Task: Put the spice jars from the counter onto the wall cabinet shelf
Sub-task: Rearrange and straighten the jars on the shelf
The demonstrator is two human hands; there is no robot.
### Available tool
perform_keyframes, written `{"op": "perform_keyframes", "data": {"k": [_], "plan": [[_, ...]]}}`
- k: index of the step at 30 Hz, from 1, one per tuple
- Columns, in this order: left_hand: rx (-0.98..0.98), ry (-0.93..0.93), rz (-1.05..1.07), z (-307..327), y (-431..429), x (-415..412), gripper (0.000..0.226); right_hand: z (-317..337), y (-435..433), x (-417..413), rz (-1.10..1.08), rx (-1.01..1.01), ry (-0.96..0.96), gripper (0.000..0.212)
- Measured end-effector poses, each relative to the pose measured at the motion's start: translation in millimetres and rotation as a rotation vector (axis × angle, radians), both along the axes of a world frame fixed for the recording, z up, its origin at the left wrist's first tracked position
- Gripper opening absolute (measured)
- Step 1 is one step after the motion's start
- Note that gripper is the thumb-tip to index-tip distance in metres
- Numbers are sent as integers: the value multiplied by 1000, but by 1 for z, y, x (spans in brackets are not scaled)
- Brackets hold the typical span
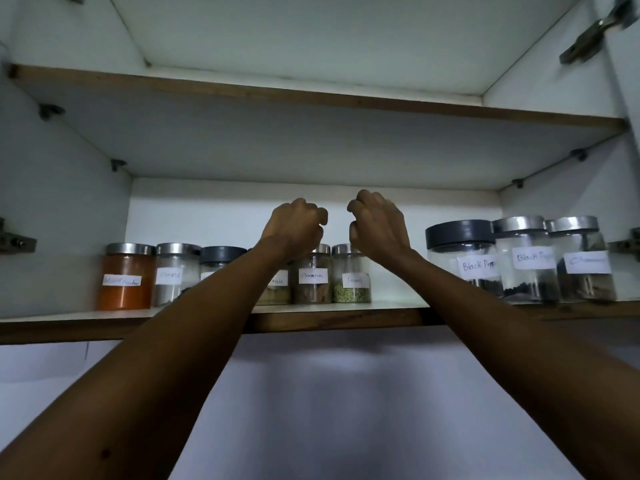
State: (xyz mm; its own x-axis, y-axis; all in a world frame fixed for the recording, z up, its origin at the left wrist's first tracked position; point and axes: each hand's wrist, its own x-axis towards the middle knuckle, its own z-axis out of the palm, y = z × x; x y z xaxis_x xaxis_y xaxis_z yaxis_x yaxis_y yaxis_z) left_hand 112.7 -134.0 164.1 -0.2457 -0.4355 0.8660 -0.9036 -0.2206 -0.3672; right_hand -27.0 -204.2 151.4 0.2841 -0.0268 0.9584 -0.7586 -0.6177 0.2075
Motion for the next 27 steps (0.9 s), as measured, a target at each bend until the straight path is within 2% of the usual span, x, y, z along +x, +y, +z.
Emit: {"op": "perform_keyframes", "data": {"k": [5,13,20,27], "plan": [[-8,-44,-33,0,7,-50,25,2,23,-26,-15,-118,63,25],[-57,-158,-64,7,8,-124,28,-1,10,-108,109,-60,60,26],[14,-198,-21,11,-7,-182,37,-5,-11,-179,225,62,51,32],[180,-96,24,9,-9,-216,31,-9,-36,-224,209,77,62,35]]}}
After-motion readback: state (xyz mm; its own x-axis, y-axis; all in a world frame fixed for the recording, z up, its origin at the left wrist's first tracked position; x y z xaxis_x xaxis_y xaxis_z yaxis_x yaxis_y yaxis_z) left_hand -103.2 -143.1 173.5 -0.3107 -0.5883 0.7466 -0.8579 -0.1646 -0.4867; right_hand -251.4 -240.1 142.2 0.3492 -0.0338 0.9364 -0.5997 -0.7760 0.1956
